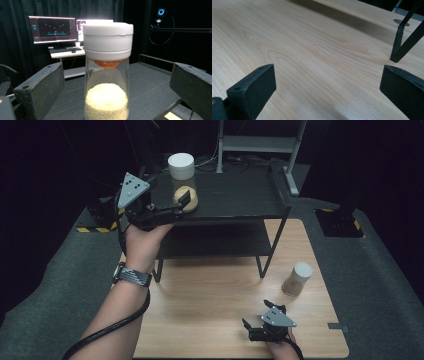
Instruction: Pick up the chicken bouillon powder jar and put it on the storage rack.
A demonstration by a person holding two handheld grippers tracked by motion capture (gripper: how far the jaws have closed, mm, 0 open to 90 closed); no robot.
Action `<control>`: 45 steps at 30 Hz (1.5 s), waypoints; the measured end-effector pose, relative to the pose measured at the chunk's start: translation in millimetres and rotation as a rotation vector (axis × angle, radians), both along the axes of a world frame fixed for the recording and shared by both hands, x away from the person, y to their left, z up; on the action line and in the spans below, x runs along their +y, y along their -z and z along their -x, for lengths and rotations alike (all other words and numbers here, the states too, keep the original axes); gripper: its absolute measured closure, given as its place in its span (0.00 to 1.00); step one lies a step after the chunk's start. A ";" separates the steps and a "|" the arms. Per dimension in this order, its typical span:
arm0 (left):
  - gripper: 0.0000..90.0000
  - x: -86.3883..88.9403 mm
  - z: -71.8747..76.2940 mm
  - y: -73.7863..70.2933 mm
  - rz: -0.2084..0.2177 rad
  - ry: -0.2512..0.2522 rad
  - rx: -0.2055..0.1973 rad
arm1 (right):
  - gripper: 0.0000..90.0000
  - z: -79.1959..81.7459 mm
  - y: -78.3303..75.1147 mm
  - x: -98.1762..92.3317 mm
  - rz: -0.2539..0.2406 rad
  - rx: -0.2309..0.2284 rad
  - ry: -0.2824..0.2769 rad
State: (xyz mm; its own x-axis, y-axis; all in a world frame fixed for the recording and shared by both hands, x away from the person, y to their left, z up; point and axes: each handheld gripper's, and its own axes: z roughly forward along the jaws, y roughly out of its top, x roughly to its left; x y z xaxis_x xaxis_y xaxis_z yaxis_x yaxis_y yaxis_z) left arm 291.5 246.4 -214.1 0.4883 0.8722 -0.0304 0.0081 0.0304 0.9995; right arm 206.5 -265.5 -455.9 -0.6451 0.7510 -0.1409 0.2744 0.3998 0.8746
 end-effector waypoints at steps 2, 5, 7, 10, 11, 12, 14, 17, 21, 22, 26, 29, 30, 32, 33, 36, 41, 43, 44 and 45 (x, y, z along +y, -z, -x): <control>0.00 0.6 2.2 1.4 -0.005 0.000 -0.003 | 0.00 -0.1 0.0 0.0 0.000 0.000 0.000; 0.00 2.4 5.7 4.8 0.002 0.000 -0.002 | 0.00 -0.2 -0.1 -0.2 0.001 0.000 -0.001; 0.00 3.6 8.1 6.8 0.004 -0.002 0.000 | 0.00 -0.2 -0.1 -0.1 0.002 0.000 -0.001; 0.00 4.5 12.3 9.6 -0.010 -0.005 0.001 | 0.00 -0.1 0.0 0.0 0.002 -0.001 -0.002; 0.00 4.6 14.6 11.0 -0.014 -0.008 0.001 | 0.00 -0.2 -0.1 0.0 0.003 0.000 -0.002; 0.00 5.1 16.5 12.3 -0.015 -0.008 0.003 | 0.00 -0.3 -0.2 -0.1 0.003 0.000 -0.002; 0.00 5.9 20.6 15.4 -0.018 -0.010 0.000 | 0.00 -0.3 -0.1 0.0 0.004 -0.001 -0.003; 0.00 7.3 26.0 19.3 -0.022 -0.012 0.003 | 0.00 -0.3 -0.3 0.3 0.006 -0.001 -0.004; 0.00 8.6 33.7 24.3 -0.040 -0.015 0.004 | 0.00 -0.4 -0.4 0.3 0.007 -0.001 -0.005; 0.00 9.2 36.1 26.1 -0.043 -0.016 0.006 | 0.00 -0.4 -0.4 0.3 0.007 0.000 -0.005; 0.00 10.3 43.5 32.9 -0.057 -0.020 0.017 | 0.00 -0.5 -0.6 0.5 0.009 0.000 -0.006; 0.00 12.4 47.5 38.9 -0.057 -0.012 0.032 | 0.00 -0.5 -0.6 0.5 0.009 0.000 -0.007; 0.00 13.0 48.6 40.8 -0.057 -0.009 0.033 | 0.00 -0.5 -0.6 0.5 0.009 -0.001 -0.007; 0.00 13.2 52.7 46.5 -0.066 -0.008 0.034 | 0.00 -0.5 -0.6 0.5 0.009 0.000 -0.007; 0.00 12.9 54.5 49.3 -0.069 -0.008 0.035 | 0.00 -0.5 -0.6 0.4 0.009 0.000 -0.007; 0.00 13.5 58.0 56.7 -0.080 -0.003 0.042 | 0.00 -0.5 -0.6 0.6 0.010 0.000 -0.007; 0.00 12.9 65.9 73.6 -0.098 0.001 0.053 | 0.00 -0.4 -0.6 0.9 0.011 -0.001 -0.007; 0.00 11.9 71.1 82.9 -0.098 -0.001 0.050 | 0.00 -0.5 -0.7 0.8 0.011 0.000 -0.007; 0.00 11.2 73.4 87.3 -0.101 0.002 0.054 | 0.00 -0.5 -0.7 0.8 0.011 0.000 -0.008; 0.00 10.1 75.4 92.0 -0.108 0.005 0.056 | 0.00 -0.5 -0.7 0.8 0.011 0.000 -0.008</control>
State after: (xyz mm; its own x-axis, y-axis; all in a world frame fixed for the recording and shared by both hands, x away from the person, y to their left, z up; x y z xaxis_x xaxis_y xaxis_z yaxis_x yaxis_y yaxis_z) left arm 216.2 256.5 -306.1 0.4924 0.8696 0.0359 0.0638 -0.0772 0.9950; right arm 207.0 -264.6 -455.2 -0.6507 0.7445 -0.1497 0.2710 0.4118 0.8701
